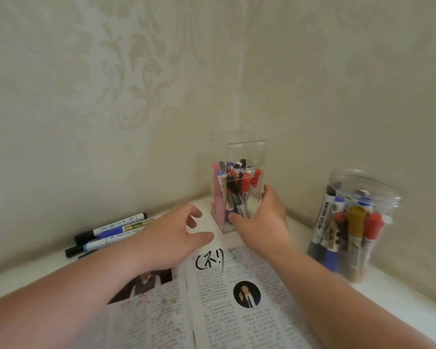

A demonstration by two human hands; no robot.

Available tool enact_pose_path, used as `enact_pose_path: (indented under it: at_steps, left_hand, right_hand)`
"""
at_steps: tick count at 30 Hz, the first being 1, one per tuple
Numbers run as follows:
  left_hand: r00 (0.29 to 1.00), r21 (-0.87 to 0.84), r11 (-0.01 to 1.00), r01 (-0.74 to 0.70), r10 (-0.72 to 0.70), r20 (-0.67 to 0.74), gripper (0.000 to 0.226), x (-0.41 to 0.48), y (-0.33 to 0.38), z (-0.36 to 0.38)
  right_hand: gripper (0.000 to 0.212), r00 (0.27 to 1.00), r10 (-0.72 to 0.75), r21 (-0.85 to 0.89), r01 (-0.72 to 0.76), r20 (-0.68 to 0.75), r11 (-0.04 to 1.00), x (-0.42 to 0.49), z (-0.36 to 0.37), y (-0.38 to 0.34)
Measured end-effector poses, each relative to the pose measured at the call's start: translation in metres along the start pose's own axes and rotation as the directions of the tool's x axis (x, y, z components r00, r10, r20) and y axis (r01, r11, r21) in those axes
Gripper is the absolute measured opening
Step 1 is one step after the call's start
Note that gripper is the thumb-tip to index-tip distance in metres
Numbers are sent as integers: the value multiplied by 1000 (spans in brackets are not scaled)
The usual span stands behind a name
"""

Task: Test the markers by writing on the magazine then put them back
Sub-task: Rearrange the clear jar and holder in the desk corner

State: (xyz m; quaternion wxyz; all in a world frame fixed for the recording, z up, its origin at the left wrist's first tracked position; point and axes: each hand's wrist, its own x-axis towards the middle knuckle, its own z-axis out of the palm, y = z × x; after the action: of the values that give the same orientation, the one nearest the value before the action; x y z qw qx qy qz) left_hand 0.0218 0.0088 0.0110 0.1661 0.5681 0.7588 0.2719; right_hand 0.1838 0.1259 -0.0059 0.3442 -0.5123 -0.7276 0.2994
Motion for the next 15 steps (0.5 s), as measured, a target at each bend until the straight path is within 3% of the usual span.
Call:
enact_pose_path:
  at_steps: [2,5,9,11,15]
  left_hand:
    - [998,-30,999,-32,30,-59,24,5,18,1]
    - [973,-139,983,-124,92,-213,8,7,46,19]
    - [984,-385,915,-122,60,-168,8,13,76,66]
    - [989,-374,916,-147,122,-89,22,16,96,91]
    - [981,-406,897,-173,196,13,70,21,136,120]
  right_hand:
    - [86,999,-29,-77,31,31,997,-6,-11,-7]
    - [49,978,-43,-255,95,202,962,-24,-43,-18]
    - [26,983,1,-435,81,185,897,-58,-95,-3]
    - [24,988,77,-508,2,134,861,-72,-119,12]
    - [47,972,229,-581,-158,51,798,-89,-154,40]
